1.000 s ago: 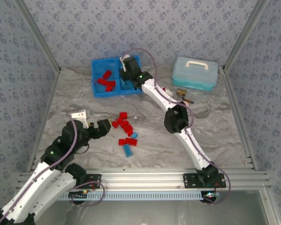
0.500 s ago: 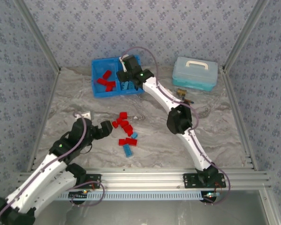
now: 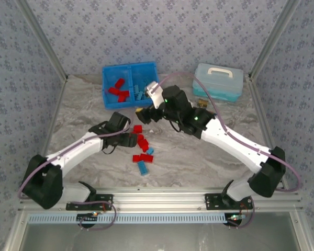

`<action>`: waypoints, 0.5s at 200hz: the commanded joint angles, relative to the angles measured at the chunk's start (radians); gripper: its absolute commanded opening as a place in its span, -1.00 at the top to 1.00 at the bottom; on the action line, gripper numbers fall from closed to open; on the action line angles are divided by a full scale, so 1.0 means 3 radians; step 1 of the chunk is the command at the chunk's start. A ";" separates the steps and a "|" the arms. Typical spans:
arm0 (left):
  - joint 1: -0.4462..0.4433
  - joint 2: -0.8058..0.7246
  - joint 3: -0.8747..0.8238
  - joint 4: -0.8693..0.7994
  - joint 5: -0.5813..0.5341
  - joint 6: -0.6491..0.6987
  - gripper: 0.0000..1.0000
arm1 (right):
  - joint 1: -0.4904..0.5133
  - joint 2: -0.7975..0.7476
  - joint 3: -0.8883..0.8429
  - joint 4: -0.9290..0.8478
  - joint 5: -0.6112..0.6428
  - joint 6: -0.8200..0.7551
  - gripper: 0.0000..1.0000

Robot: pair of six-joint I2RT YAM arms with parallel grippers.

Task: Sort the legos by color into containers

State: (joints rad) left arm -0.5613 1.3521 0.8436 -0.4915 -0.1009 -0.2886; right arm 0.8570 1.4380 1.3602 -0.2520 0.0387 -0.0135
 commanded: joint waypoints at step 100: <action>0.0301 0.0746 0.0271 0.0255 0.0501 0.1067 -0.05 | 0.0080 -0.0807 -0.0787 -0.0271 0.0424 0.0597 -0.97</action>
State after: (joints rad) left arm -0.4778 1.5406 0.8974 -0.4294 0.0044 0.0013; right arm 0.8761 1.2129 1.1233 -0.3054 0.1246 0.1364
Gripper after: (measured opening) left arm 0.530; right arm 0.981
